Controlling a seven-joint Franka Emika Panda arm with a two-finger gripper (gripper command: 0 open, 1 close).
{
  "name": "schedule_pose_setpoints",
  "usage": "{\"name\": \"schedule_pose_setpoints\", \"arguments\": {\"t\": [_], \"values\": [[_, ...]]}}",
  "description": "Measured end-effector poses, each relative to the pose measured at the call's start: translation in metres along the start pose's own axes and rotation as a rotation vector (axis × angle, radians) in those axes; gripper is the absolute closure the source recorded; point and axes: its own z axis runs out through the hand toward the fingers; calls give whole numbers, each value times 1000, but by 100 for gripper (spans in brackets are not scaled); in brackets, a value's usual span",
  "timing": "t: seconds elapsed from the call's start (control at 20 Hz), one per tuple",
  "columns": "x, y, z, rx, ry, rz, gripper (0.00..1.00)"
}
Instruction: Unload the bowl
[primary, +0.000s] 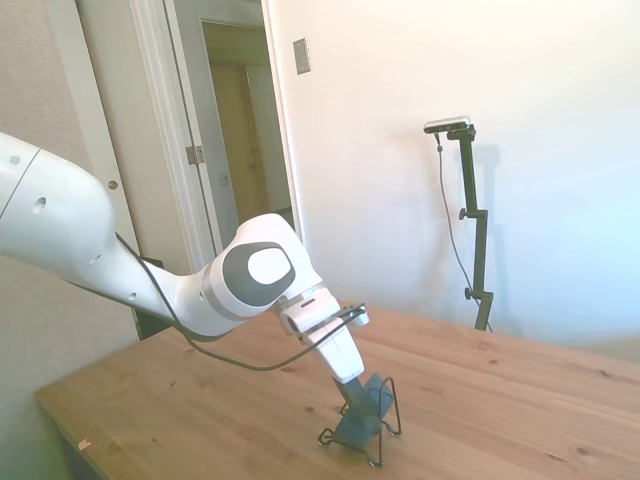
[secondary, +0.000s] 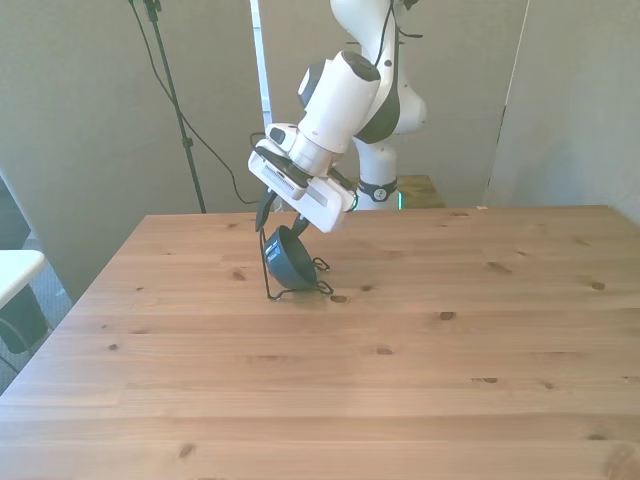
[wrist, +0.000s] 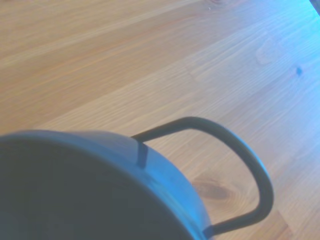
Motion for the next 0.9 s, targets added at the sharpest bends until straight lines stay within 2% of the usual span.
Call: {"name": "schedule_pose_setpoints", "arguments": {"t": [0.9], "values": [[-6,-1,-3,-4,-1,-12,100]]}}
